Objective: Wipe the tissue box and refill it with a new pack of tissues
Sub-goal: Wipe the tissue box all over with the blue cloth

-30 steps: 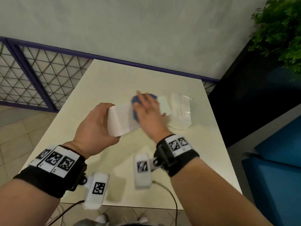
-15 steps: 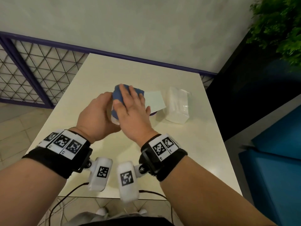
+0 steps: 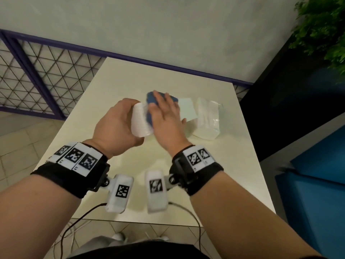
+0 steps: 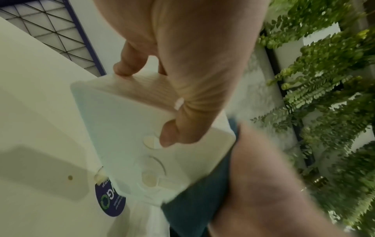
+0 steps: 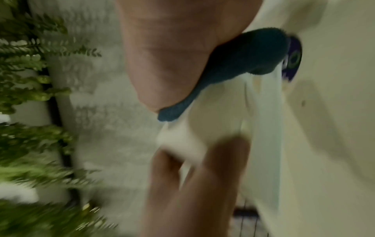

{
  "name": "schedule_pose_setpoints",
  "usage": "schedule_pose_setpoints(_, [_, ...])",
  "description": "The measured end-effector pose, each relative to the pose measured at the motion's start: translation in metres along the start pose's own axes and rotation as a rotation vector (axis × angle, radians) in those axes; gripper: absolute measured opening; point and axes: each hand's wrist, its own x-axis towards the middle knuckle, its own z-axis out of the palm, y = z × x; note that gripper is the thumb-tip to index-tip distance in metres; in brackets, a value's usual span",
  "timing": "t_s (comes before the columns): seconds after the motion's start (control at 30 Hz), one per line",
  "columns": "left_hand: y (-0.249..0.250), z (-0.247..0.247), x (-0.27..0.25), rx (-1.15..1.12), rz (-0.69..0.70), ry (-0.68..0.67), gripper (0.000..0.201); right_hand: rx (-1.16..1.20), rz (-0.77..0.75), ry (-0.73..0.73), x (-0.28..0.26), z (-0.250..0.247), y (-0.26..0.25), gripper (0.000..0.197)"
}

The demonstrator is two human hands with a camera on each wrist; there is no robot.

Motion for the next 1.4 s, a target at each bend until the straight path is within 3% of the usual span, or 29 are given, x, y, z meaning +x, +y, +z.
schedule_pose_setpoints(0.17, [-0.006, -0.014, -0.013, -0.021, 0.027, -0.024, 0.077, 0.173, 0.258, 0.129, 0.038, -0.041, 0.046, 0.049])
schedule_pose_setpoints(0.33, [-0.02, -0.029, -0.017, -0.094, 0.036, -0.094, 0.076, 0.281, 0.528, -0.007, 0.055, -0.063, 0.049, 0.059])
schedule_pose_setpoints(0.43, [-0.028, -0.035, -0.015, -0.056, 0.007, -0.177, 0.083, 0.33, 0.601, 0.061, 0.056, -0.058, 0.055, 0.06])
schedule_pose_setpoints(0.53, [-0.02, -0.034, -0.014, 0.186, 0.011, -0.23, 0.113, 0.337, 0.598, 0.171, 0.045, -0.052, 0.047, 0.047])
schedule_pose_setpoints(0.63, [0.008, -0.011, -0.015, 0.594, 0.155, -0.205, 0.122, 0.526, 0.627, 0.228, 0.036, -0.045, 0.039, 0.023])
schedule_pose_setpoints(0.73, [0.023, 0.025, -0.011, 0.722, 0.172, -0.283, 0.115, 0.529, 0.489, 0.324, 0.023, -0.024, 0.017, 0.026])
schedule_pose_setpoints(0.83, [0.019, 0.033, 0.0, 0.603, 0.083, -0.148, 0.092, 0.41, 0.265, 0.358, 0.012, -0.011, 0.0, 0.034])
schedule_pose_setpoints(0.9, [0.012, 0.024, 0.004, 0.475, 0.036, -0.079, 0.091, 0.461, 0.178, 0.337, 0.004, -0.021, -0.006, 0.025])
schedule_pose_setpoints(0.97, [0.004, 0.012, 0.006, 0.348, 0.02, -0.024, 0.089, 0.671, 0.197, 0.375, 0.006, -0.044, -0.004, 0.019])
schedule_pose_setpoints(1.07, [-0.008, 0.0, 0.007, 0.256, 0.035, 0.023, 0.079, 0.844, 0.257, 0.402, 0.011, -0.083, -0.006, 0.033])
schedule_pose_setpoints(1.13, [-0.008, -0.001, 0.009, 0.205, 0.024, 0.013, 0.074, 0.762, 0.228, 0.285, 0.01, -0.09, -0.019, 0.037])
schedule_pose_setpoints(1.27, [-0.003, 0.007, 0.01, 0.168, 0.037, 0.05, 0.075, 0.079, -0.079, -0.086, 0.001, -0.05, -0.04, 0.048])
schedule_pose_setpoints(1.33, [-0.005, 0.008, 0.005, 0.138, 0.03, 0.086, 0.076, 0.111, -0.087, -0.101, 0.003, -0.047, -0.037, 0.045])
schedule_pose_setpoints(1.4, [-0.007, 0.008, 0.0, 0.136, 0.01, 0.077, 0.075, 0.26, 0.056, -0.106, 0.01, -0.055, -0.023, 0.044])
